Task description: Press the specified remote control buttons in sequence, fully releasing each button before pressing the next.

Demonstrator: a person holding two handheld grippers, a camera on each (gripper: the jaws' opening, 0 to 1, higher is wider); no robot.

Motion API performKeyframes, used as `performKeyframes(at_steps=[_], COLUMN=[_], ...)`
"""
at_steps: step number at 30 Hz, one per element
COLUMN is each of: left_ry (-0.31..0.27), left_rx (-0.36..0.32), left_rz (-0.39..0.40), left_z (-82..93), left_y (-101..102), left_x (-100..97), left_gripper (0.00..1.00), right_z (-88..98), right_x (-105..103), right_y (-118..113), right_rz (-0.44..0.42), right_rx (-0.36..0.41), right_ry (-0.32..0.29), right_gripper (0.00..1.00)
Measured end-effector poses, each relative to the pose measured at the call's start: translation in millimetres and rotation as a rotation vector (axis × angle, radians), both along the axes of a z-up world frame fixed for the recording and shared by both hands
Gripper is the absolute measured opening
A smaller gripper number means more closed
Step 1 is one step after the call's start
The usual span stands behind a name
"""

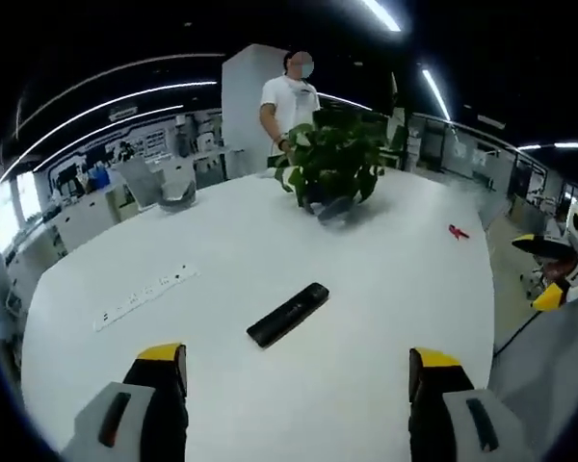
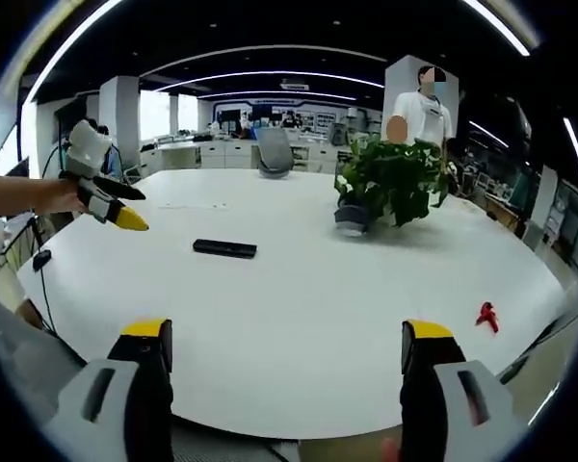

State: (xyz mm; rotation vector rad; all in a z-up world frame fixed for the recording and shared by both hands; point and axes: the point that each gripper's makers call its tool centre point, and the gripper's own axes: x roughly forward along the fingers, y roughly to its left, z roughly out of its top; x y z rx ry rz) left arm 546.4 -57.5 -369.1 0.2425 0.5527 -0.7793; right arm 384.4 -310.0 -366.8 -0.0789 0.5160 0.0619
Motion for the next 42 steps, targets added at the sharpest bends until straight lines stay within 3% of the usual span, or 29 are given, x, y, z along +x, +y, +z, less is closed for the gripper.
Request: performKeyframes(at_steps=[2, 7, 16, 19, 24, 28, 32, 36, 42], left_ry=[-0.026, -0.029, -0.057, -0.054, -0.059, -0.089, -0.183, -0.149, -0.172], left_rx=[0.005, -0.038, -0.091, -0.064, -0.050, -0.089, -0.018, -0.119, 0.009], left_rz=[0.012, 0.069, 0.227, 0.266, 0.294, 0.384, 0.436, 0.497, 0.494], left_z=[5.7, 13.1, 21.1, 16.8, 16.9, 17.5, 18.0, 16.9, 6.0], left_y=[6.9, 20.6, 52.6, 68.0, 75.9, 87.5, 103.8, 107.9, 117.1], left_x=[-15.9, -44.6, -103.0, -127.4, -153.5, -162.8, -163.6, -162.8, -159.4], left_gripper=[1.00, 1.00, 1.00, 1.00, 1.00, 1.00, 1.00, 1.00, 0.97], right_z=[0.2, 0.3, 2.2, 3.7, 1.6, 1.7, 6.2, 2.4, 6.1], right_x=[-0.3, -0.5, -0.4, -0.2, -0.7, -0.9, -1.0, -1.4, -1.5], right_y=[0.0, 0.6, -1.0, -0.6, 0.8, 1.1, 3.8, 6.5, 8.2], right_rz=[0.001, 0.005, -0.004, -0.004, 0.003, 0.004, 0.012, 0.021, 0.034], right_rx=[-0.004, -0.002, 0.002, 0.016, 0.010, 0.013, 0.038, 0.035, 0.029], right_ry=[0.000, 0.000, -0.008, -0.015, -0.003, -0.002, -0.022, -0.002, -0.019], right_gripper=[1.00, 1.00, 1.00, 1.00, 1.00, 0.99, 0.98, 0.97, 0.94])
